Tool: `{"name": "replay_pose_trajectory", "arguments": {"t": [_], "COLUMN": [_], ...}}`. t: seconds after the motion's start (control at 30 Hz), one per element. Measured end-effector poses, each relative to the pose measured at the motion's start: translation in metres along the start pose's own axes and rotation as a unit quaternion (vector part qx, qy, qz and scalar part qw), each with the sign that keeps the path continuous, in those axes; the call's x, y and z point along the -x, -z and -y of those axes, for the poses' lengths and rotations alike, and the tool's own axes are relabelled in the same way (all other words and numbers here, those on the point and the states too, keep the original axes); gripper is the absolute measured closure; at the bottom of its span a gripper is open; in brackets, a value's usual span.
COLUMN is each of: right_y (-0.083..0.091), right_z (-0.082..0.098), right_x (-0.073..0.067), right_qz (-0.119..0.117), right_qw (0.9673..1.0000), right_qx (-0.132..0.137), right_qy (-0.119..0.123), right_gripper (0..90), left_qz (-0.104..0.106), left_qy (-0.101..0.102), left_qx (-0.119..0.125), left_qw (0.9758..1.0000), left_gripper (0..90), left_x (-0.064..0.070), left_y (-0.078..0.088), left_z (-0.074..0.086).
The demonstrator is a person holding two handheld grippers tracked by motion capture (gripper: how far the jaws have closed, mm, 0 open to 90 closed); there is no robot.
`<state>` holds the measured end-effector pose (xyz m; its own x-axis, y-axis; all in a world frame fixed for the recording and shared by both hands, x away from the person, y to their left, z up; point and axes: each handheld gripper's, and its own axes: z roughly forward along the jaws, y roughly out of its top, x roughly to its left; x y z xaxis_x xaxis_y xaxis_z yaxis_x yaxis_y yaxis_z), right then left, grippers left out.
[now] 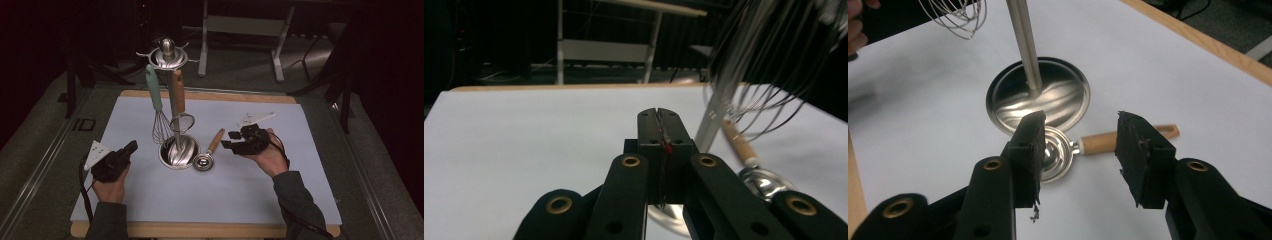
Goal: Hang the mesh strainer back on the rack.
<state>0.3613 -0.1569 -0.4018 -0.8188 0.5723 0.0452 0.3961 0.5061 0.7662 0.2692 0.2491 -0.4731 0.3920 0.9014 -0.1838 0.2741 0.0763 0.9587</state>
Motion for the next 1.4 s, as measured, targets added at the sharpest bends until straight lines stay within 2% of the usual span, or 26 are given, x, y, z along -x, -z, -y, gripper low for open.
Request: {"name": "replay_pose_trajectory", "arguments": {"t": [0.13,0.27,0.43,0.7,0.9,1.07,1.3,1.4], "right_y": [-0.002,-0.006,-0.013,-0.023,-0.017,-0.01,-0.004,-0.001], "right_z": [0.011,0.024,0.042,0.069,0.085,0.102,0.116,0.118], "right_x": [0.002,0.004,0.006,0.004,0.004,0.007,0.014,0.015], "right_qz": [0.0,-0.002,-0.004,0.037,0.039,0.044,0.05,0.055], "right_qw": [1.0,0.9998,0.9993,0.9979,0.9976,0.9967,0.9934,0.9925], "right_qx": [-0.004,-0.008,-0.01,-0.046,-0.033,-0.026,-0.013,-0.006], "right_qy": [-0.007,-0.019,-0.035,-0.027,-0.047,-0.063,-0.102,-0.109], "right_gripper": [55.6,57.3,57.5,56.7,56.5,56.9,57.0,56.9], "left_qz": [0.02,0.03,0.038,0.047,0.056,0.059,0.072,0.077], "left_qy": [0.008,0.003,-0.007,-0.02,-0.034,-0.038,-0.045,-0.051], "left_qx": [0.016,0.042,0.076,0.111,0.126,0.141,0.16,0.166], "left_qw": [0.9996,0.9987,0.9963,0.9925,0.9899,0.9875,0.9834,0.9818], "left_gripper": [89.8,89.8,89.7,89.7,89.4,89.0,88.9,88.9], "left_x": [0.006,0.014,0.025,0.038,0.045,0.05,0.061,0.068], "left_y": [0.004,0.008,0.015,0.023,0.026,0.027,0.028,0.028], "left_z": [-0.011,-0.028,-0.051,-0.08,-0.097,-0.111,-0.132,-0.14]}}
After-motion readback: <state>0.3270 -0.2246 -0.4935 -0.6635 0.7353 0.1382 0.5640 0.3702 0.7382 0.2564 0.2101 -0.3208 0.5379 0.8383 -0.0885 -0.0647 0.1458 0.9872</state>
